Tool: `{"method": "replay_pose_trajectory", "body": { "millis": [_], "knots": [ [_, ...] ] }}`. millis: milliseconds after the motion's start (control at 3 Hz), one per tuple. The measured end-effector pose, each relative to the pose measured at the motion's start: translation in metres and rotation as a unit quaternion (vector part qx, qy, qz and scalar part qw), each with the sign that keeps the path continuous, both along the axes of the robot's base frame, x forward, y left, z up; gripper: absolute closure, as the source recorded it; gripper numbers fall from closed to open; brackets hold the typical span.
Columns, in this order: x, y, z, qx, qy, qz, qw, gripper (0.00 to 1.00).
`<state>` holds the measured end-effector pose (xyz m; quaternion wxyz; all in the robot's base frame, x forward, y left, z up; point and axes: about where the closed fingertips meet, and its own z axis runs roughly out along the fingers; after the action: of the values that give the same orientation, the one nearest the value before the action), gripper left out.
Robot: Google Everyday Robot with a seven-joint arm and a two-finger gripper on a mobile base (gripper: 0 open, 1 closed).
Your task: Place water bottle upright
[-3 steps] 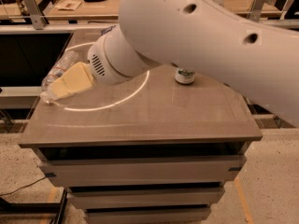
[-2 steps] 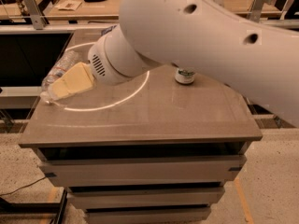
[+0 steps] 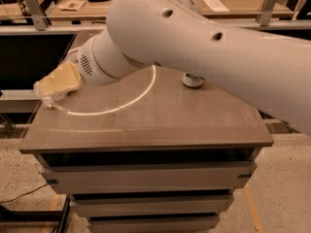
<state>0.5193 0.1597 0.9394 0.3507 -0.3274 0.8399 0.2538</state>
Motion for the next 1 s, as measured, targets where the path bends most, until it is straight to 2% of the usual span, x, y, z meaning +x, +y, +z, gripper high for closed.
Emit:
{"method": "replay_pose_trajectory", "body": {
  "millis": [333,667,1000],
  "knots": [
    [0.035,0.035,-0.010,0.004,0.002,-0.020,0.9998,0.00],
    [0.067,0.063,-0.020,-0.015,-0.001,-0.045,0.9989,0.00],
    [0.097,0.087,-0.036,-0.055,-0.003,-0.077,0.9955,0.00]
  ]
}}
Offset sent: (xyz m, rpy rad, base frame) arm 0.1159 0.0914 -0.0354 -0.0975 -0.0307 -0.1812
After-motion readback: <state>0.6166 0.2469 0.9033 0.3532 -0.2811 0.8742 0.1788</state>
